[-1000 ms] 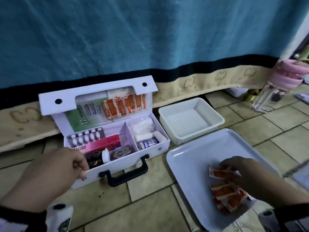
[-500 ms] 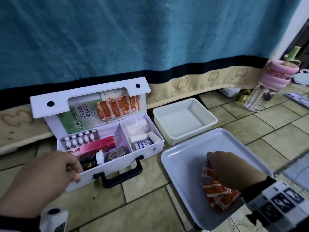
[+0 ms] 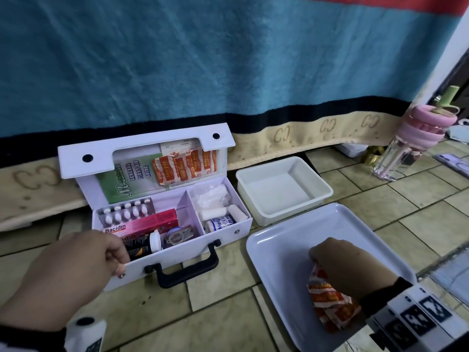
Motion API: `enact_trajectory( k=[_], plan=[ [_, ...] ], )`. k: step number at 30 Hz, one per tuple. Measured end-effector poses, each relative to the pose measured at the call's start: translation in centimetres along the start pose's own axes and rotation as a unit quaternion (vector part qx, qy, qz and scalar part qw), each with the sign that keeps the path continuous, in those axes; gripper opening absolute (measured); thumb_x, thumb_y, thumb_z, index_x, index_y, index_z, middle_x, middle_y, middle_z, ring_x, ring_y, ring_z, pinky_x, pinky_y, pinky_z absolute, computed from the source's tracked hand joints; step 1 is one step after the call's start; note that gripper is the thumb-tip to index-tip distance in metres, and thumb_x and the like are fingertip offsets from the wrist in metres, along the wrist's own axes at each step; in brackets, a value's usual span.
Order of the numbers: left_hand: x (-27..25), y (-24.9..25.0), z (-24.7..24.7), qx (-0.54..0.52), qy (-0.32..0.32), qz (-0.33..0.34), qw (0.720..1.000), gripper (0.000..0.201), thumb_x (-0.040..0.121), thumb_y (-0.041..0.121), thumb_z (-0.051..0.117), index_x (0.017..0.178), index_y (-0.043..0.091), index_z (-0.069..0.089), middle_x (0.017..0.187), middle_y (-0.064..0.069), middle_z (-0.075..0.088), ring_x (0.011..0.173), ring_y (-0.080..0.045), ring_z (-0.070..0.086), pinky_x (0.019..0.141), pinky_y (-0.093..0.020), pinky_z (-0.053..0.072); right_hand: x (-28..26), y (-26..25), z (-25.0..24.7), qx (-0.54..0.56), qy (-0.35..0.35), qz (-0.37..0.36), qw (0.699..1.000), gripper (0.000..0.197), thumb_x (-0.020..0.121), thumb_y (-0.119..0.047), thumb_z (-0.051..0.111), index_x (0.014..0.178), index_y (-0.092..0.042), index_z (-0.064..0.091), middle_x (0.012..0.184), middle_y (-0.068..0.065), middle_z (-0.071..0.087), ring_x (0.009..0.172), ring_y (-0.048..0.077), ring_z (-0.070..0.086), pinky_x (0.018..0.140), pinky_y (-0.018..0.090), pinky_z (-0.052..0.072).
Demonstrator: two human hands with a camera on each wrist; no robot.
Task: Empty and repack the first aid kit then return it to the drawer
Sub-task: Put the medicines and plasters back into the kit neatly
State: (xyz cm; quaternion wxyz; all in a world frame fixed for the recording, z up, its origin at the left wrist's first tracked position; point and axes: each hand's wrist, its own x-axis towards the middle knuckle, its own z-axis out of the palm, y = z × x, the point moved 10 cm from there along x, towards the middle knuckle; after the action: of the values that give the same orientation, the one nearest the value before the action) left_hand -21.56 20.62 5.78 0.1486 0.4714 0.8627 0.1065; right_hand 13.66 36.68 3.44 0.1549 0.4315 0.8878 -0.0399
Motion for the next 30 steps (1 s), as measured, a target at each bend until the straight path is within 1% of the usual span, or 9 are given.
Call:
enact_trajectory(
  k=[4,8,10,12,16,21,24,27,30],
  plan=[
    [-0.5,0.8,-0.6,0.006,0.011,0.001,1.0,0.046,0.061,0.014,0.08,0.061,0.056,0.062,0.056,0.034,0.059,0.061,-0.002,0.059,0.06,-0.025,0.049,-0.2,0.0,-0.6,0.014,0.007,-0.005,1.0,0.013,0.092,-0.024,0.048,0.085,-0.035,0.049,0.088,-0.012,0.046,0.085,0.009,0.049,0.066,0.013,0.03],
    [-1.3,1.7,-1.6,0.015,0.026,0.003,1.0,0.025,0.067,0.019,0.076,0.053,0.037,0.064,0.056,0.039,0.056,0.062,0.008,0.053,0.052,-0.018,0.035,-0.1,1.0,-2.1,0.04,0.003,0.009,0.999,0.029,0.089,-0.036,0.054,0.062,-0.036,0.044,0.062,-0.015,0.048,0.067,0.002,0.049,0.053,0.01,0.032],
    [-1.6,1.8,-1.5,0.023,0.019,-0.002,1.0,0.024,0.069,0.019,0.073,0.055,0.034,0.062,0.057,0.041,0.056,0.061,0.011,0.052,0.05,-0.013,0.032,0.1,0.9,-4.2,0.083,0.022,0.016,0.996,0.02,0.088,-0.033,0.057,0.068,-0.037,0.055,0.06,-0.014,0.06,0.058,0.003,0.056,0.056,0.013,0.041],
    [-1.8,1.5,-1.3,0.019,0.02,-0.017,0.999,0.024,0.071,0.016,0.069,0.057,0.034,0.061,0.059,0.036,0.06,0.06,0.011,0.052,0.049,-0.011,0.033,0.6,-0.4,-7.1,0.11,0.069,0.005,0.992,0.02,0.087,-0.024,0.058,0.074,-0.04,0.061,0.074,-0.012,0.067,0.067,0.002,0.06,0.065,0.016,0.045],
    [-2.2,1.5,-1.5,0.019,0.037,-0.033,0.999,0.024,0.073,0.017,0.064,0.058,0.033,0.056,0.068,0.019,0.064,0.071,0.005,0.055,0.062,-0.019,0.047,2.0,-7.9,-13.7,0.234,0.163,-0.139,0.948,0.021,0.084,-0.021,0.067,0.07,-0.037,0.068,0.079,-0.012,0.063,0.079,0.002,0.056,0.067,0.014,0.041],
    [-2.6,2.1,-1.7,0.038,0.028,-0.051,0.998,0.019,0.075,0.011,0.054,0.072,0.03,0.056,0.087,0.01,0.07,0.082,-0.002,0.06,0.048,-0.013,0.029,5.8,-19.9,-15.5,0.267,0.106,-0.262,0.921,0.014,0.089,-0.017,0.061,0.095,-0.023,0.071,0.088,-0.008,0.067,0.074,0.001,0.058,0.064,0.013,0.042],
    [-2.5,2.2,-1.4,0.055,0.012,-0.04,0.998,0.018,0.074,0.011,0.05,0.074,0.029,0.055,0.096,0.008,0.069,0.093,-0.008,0.062,0.063,-0.02,0.04,7.6,-26.6,-14.7,0.172,0.087,-0.32,0.927,0.029,0.094,-0.014,0.052,0.118,-0.025,0.063,0.117,-0.002,0.063,0.099,0.011,0.06,0.081,0.02,0.045],
    [-2.4,2.7,-1.3,0.068,0.001,-0.016,0.998,0.021,0.079,0.022,0.052,0.096,0.025,0.065,0.104,0.005,0.068,0.102,-0.014,0.063,0.082,-0.023,0.047,8.8,-29.7,-16.6,0.209,0.123,-0.346,0.906,0.019,0.094,-0.016,0.051,0.106,-0.016,0.066,0.098,-0.002,0.06,0.088,0.013,0.055,0.073,0.022,0.04],
    [-2.3,2.8,-1.1,0.079,-0.006,0.004,0.997,0.023,0.082,0.024,0.054,0.102,0.023,0.065,0.11,0.001,0.066,0.105,-0.017,0.062,0.09,-0.028,0.049,9.6,-28.1,-21.2,0.4,0.243,-0.32,0.824,0.012,0.091,-0.011,0.058,0.088,-0.017,0.067,0.085,-0.007,0.06,0.077,0.0,0.055,0.071,0.012,0.04]
  ],
)
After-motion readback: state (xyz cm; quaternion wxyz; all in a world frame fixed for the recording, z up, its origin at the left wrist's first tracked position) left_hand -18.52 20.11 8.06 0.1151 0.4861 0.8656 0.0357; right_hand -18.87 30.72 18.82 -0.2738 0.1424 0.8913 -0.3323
